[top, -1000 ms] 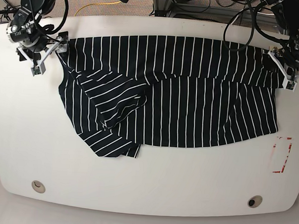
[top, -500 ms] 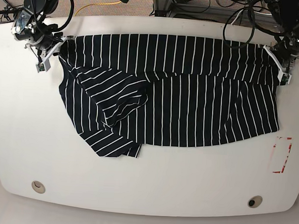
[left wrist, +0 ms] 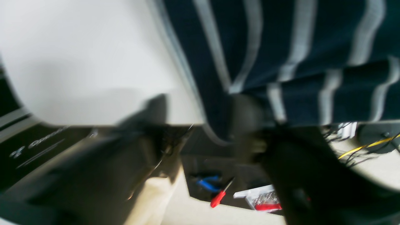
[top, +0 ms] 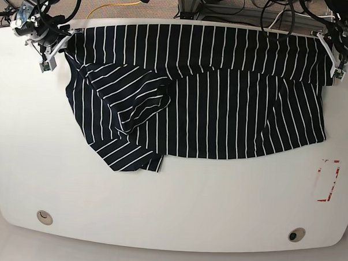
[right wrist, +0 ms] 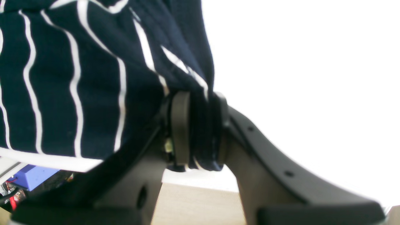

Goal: Fold the T-shirt properly
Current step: 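Hold the folded edge with both grippers at the shirt's corners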

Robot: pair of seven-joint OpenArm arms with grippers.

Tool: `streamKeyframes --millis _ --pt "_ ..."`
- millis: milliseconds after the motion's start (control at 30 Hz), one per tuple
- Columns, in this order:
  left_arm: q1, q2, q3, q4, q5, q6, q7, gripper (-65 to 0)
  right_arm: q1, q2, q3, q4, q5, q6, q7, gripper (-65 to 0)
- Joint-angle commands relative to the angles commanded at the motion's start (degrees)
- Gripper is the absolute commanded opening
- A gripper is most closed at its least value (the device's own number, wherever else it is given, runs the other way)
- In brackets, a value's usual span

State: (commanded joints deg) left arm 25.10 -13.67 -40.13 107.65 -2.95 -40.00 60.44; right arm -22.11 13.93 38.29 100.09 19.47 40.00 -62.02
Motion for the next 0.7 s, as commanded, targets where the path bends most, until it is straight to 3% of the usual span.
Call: streamKeyframes --millis 133,200,367,467,600,700 --pt "-0.18 -0.18 0.09 2.55 0.00 0.00 2.29 -29.0 0.00 0.00 0.00 1.05 0.00 0.00 0.00 -51.4" --pt "-1.14 -0.53 0.09 3.08 0.00 0.00 3.43 -29.0 0.00 0.00 0.00 3.08 0.00 0.00 -0.09 -46.8" --pt "-2.11 -3.43 0.09 4.13 -0.09 0.00 7.38 -29.0 -2.90 -0.53 0.00 11.87 0.00 0.00 -0.18 -20.5" --pt "-2.20 -3.52 0.09 5.63 -0.09 0.00 7.56 -29.0 -3.25 -0.53 0.09 14.33 0.53 0.00 -2.64 -11.6" --pt "-2.02 -4.40 0.35 5.98 -0.88 0.00 7.74 -29.0 -3.16 -0.09 1.93 14.77 6.68 0.00 -6.33 -12.7" --pt "-1.58 -4.75 -0.09 5.98 -9.41 0.00 7.82 -29.0 -3.08 -0.09 4.84 14.42 12.92 0.00 -6.59 -14.1"
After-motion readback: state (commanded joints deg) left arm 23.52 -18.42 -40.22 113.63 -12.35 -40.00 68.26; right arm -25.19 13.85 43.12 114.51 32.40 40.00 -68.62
